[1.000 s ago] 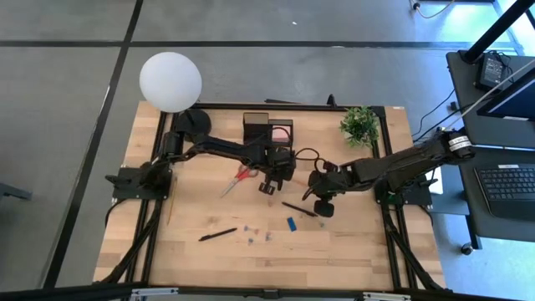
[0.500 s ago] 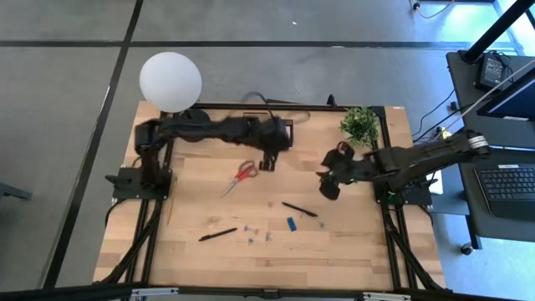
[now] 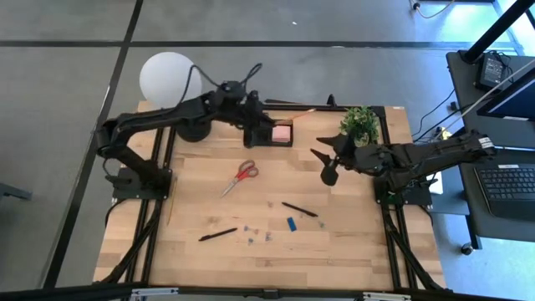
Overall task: Pick and place office supplies into organizer
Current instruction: Put the orange pencil into the black desk organizer
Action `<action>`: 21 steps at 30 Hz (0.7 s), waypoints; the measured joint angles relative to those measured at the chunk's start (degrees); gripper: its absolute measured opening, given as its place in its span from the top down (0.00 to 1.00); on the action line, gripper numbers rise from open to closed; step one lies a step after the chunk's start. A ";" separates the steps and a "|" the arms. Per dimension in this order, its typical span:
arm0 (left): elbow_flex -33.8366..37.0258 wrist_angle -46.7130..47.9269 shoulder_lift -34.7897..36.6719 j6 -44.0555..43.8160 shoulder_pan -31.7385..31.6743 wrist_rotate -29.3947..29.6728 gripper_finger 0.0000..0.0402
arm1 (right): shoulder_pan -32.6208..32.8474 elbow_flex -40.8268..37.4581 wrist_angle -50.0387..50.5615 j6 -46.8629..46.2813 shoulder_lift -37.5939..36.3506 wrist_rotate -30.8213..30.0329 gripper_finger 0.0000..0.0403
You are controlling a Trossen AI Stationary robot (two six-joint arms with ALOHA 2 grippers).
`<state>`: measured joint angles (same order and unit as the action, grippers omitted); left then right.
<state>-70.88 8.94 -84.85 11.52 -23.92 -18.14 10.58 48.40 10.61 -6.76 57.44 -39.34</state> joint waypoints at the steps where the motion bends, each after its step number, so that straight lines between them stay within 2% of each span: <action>1: 2.04 -2.21 1.11 -0.84 0.02 -0.40 0.97 | -0.69 -0.54 -1.49 0.95 0.30 0.10 0.52; 5: 10.34 -10.74 5.83 -3.76 0.02 -0.62 0.97 | -3.82 -3.11 -8.87 4.61 0.60 1.58 0.52; 8: 16.97 -20.13 8.85 -6.26 0.44 -0.62 0.97 | -6.84 -5.93 -21.19 8.60 0.65 9.82 0.53; 12: 24.34 -31.96 11.06 -10.01 0.87 -1.04 0.97 | -12.06 -8.69 -34.04 7.27 2.32 21.18 0.55; 17: 28.91 -41.53 11.26 -11.84 2.03 -1.37 0.97 | -15.94 -8.85 -44.66 4.10 8.15 29.84 0.59; 21: 29.16 -41.88 11.29 -11.09 3.23 -0.94 0.97 | -16.86 -8.82 -55.38 4.12 13.95 31.60 0.59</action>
<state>-41.71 -32.94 -73.56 0.43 -20.70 -19.08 -6.28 39.58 -44.77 -2.64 71.39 -7.74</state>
